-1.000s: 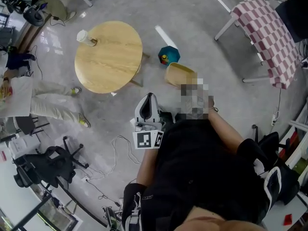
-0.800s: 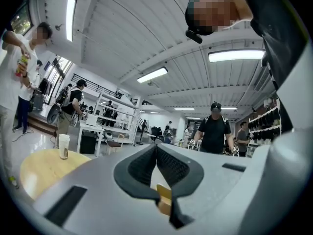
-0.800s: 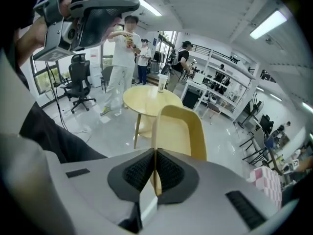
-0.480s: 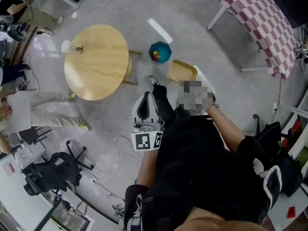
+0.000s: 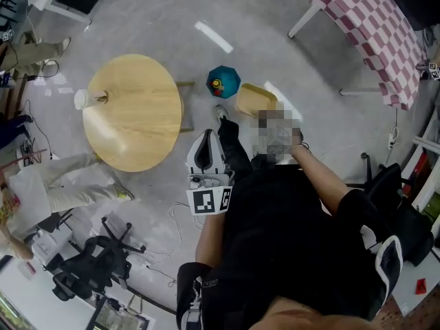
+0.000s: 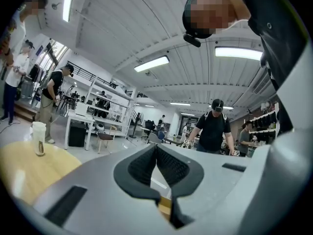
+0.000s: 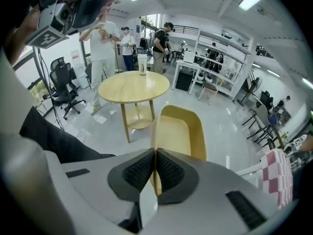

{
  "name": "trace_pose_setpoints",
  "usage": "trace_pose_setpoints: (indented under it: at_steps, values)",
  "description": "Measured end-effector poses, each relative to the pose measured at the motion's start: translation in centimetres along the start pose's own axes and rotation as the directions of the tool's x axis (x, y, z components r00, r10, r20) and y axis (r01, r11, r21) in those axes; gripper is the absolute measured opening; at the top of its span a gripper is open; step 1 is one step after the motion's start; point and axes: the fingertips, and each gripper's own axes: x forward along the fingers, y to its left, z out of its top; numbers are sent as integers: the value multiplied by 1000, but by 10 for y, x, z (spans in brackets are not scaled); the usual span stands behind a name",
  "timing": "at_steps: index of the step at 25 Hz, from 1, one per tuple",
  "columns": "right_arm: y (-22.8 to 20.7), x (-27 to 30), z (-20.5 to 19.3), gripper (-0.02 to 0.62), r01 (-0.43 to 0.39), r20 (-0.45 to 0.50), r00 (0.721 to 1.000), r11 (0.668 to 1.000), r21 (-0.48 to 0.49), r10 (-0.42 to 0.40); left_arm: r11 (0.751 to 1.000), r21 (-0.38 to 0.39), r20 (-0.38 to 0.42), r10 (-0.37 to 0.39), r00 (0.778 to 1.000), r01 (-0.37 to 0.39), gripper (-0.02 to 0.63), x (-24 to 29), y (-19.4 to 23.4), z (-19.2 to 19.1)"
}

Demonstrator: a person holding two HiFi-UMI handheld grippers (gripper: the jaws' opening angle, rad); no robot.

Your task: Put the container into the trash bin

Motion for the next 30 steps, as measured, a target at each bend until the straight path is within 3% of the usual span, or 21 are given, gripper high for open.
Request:
trace_pose_setpoints:
  at_steps: [6,12,24,30]
  values:
    - [-26,65,23,35,-46,-51,998,998,36,48,1000,-22,-40,-6,999,5,11,51,46,-5]
    - [-54,145,26,35,-79,-104,990,987,139,94,998,-56,-87,1,996,-6,11,96,86,-31]
    - [-84,296,8,37,-117,-147,972,915,385,186,995,-91,-133,25,991,-37,11,148,137,-82]
    - [-91,344,-5,37,-112,-152,968,886,449,200,993,-109,-175,28,984,-48,11,155,154,-110]
